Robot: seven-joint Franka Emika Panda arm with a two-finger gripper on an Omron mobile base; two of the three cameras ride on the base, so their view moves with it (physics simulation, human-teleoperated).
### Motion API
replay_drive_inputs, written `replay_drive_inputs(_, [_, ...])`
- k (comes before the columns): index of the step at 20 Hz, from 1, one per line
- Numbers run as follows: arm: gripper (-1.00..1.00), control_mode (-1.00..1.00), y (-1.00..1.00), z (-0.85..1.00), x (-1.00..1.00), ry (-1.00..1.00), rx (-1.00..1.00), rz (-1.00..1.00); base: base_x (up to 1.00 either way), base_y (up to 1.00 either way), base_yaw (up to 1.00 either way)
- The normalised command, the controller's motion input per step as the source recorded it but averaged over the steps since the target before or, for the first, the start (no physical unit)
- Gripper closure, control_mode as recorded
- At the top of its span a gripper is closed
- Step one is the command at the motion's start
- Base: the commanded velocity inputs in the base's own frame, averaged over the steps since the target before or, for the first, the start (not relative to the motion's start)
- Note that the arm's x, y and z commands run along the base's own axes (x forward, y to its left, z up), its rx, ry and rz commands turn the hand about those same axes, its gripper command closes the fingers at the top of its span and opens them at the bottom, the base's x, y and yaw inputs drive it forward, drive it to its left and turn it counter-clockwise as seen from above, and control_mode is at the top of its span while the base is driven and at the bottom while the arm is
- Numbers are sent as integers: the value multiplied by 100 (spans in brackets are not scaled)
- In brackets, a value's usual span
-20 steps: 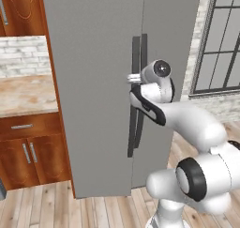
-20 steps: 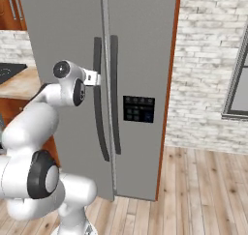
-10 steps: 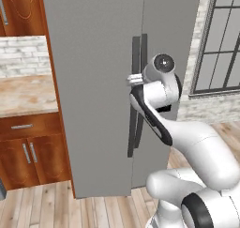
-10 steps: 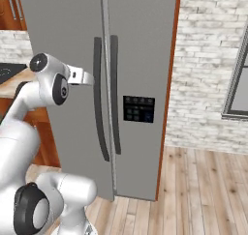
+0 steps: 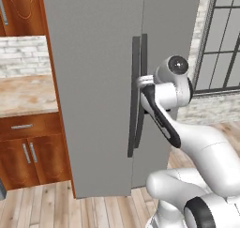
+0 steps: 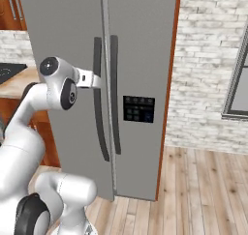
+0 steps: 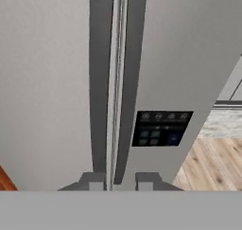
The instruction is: Retrieve the mango and peach from the fridge and place them into the bowl on the dining table.
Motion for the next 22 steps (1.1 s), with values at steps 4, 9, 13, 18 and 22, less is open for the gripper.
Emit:
replay_drive_inputs(4, [-100,-100,-56,-24,15,1,21,-28,0,0,0])
replay_drive_inputs(9, [-100,-100,-83,5,29,12,63,-43,0,0,0])
replay_drive_inputs(13, [-100,-100,-51,16,-2,11,63,-30,0,0,0])
replay_drive_inputs(18, [-100,-100,-2,3,-42,-2,47,-12,0,0,0])
replay_drive_inputs(22, [-100,-100,0,-4,-24,-11,40,-5,0,0,0])
